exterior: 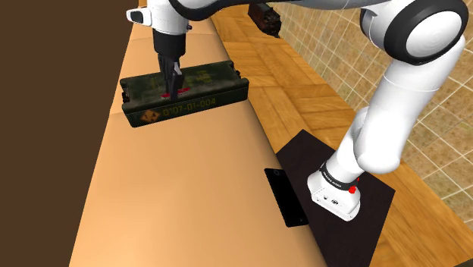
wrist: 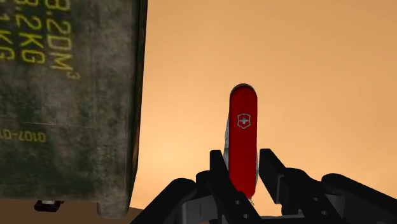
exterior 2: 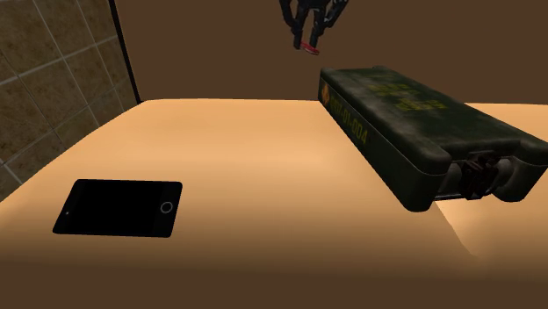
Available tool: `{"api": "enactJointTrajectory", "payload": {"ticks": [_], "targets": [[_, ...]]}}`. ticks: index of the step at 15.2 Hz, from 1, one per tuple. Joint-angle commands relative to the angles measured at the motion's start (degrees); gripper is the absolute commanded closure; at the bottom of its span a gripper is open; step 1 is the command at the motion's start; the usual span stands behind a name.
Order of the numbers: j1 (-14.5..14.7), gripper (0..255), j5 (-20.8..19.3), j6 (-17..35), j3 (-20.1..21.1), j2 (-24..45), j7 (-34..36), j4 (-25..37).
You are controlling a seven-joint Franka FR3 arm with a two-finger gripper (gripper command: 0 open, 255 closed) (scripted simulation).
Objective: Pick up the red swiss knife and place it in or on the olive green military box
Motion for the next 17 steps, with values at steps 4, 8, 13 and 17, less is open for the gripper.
{"api": "enactJointTrajectory", "payload": {"ticks": [4,8,13,17], "targets": [[-1.31,255,-0.09,-3.06,-0.92,1.17,-1.97,3.92],[-3.90,255,-0.28,-5.45,-2.67,4.44,-6.21,8.97],[-6.99,255,-0.68,-9.33,-4.57,10.09,-11.07,17.81],[-9.27,255,-1.10,-13.65,-5.83,16.37,-14.58,27.89]]}}
